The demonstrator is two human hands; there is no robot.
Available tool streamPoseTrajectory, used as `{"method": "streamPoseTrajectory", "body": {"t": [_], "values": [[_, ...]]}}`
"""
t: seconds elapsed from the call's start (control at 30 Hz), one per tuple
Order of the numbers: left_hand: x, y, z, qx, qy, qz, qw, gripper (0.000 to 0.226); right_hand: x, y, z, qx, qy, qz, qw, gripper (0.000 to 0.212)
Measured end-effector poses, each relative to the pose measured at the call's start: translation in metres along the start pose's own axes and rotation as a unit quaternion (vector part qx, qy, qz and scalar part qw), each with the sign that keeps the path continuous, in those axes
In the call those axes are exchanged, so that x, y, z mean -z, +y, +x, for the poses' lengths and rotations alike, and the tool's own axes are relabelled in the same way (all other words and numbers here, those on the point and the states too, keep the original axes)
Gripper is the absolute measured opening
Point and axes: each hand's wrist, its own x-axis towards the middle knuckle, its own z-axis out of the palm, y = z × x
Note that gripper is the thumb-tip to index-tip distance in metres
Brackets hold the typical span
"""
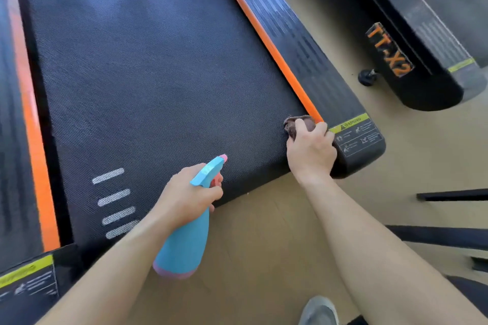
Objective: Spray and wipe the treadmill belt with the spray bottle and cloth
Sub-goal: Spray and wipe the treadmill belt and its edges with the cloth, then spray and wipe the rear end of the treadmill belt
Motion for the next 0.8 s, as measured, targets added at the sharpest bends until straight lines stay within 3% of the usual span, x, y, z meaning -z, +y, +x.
{"method": "streamPoseTrajectory", "body": {"t": [0.23,0.4,0.5,0.67,0.8], "values": [[-0.014,0.007,-0.015,-0.015,-0.025,-0.03,0.999,0.007,0.007,0.02,-0.061,0.072,-0.103,0.14,0.982,0.033],[-0.035,0.03,-0.011,-0.048,-0.069,-0.002,0.996,0.029,0.015,0.047,-0.088,0.004,-0.083,0.186,0.979,0.038],[-0.046,0.035,-0.011,-0.065,-0.083,0.025,0.994,0.02,0.016,0.057,-0.099,-0.024,-0.087,0.199,0.976,0.042],[-0.072,0.021,-0.002,-0.081,-0.061,0.051,0.994,0.018,-0.014,0.052,-0.122,-0.017,-0.038,0.231,0.972,0.05],[-0.111,-0.006,0.017,-0.098,-0.049,0.065,0.992,0.019,-0.066,0.06,-0.128,0.052,-0.011,0.247,0.968,0.052]]}}
